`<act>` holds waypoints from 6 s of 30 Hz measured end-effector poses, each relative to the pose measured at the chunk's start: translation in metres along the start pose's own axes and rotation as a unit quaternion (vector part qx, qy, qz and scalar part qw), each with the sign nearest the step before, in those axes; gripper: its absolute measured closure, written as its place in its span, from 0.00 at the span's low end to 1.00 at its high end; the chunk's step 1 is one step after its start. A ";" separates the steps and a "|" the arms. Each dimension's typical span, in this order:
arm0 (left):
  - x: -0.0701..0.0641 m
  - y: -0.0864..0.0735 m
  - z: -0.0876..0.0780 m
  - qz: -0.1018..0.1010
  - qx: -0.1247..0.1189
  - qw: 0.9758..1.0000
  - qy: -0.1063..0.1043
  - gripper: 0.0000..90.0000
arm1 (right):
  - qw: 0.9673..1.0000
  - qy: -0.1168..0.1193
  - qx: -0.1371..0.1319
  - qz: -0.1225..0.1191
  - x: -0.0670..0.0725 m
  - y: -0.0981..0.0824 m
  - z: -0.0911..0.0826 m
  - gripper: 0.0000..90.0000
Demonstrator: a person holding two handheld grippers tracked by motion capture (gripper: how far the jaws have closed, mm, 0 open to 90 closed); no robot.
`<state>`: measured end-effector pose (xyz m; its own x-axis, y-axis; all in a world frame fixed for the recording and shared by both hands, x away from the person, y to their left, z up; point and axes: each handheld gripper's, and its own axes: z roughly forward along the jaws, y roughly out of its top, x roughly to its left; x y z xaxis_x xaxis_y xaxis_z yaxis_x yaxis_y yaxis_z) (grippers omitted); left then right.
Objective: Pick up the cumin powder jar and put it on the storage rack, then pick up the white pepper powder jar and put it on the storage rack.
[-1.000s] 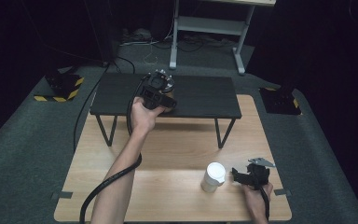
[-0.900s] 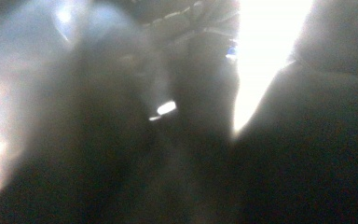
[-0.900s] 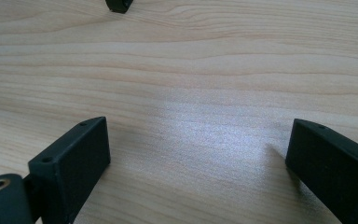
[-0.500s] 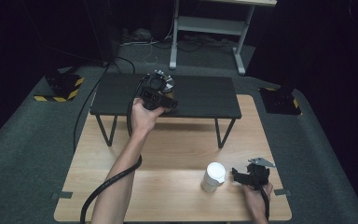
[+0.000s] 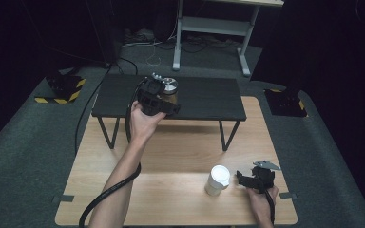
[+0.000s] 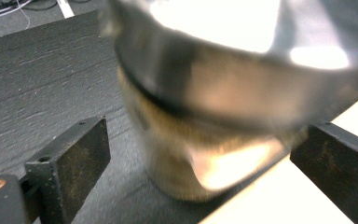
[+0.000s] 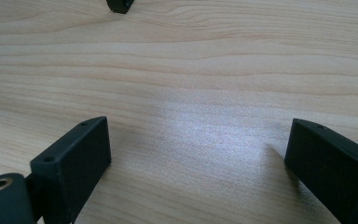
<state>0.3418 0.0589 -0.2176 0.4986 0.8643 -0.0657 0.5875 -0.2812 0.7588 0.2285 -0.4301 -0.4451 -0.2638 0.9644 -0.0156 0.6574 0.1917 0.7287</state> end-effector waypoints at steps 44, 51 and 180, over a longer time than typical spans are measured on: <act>-0.019 -0.209 0.010 -0.191 -0.135 0.972 0.017 0.00 | 1.000 -0.001 0.000 0.000 0.000 0.000 0.000 0.07; -0.019 -0.234 0.032 -0.208 -0.127 0.969 0.034 0.00 | 1.000 -0.001 0.000 0.000 0.000 0.000 0.000 0.07; -0.043 -0.274 0.100 -0.188 -0.107 0.970 0.106 0.00 | 0.968 0.195 -0.051 -0.150 0.008 -0.036 -0.042 0.04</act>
<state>0.2228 0.0577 -0.4876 0.1183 0.9620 -0.2459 0.5449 0.1442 0.8260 0.1726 -0.4373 -0.4427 -0.6908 0.7230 0.0076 0.4418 0.4137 0.7960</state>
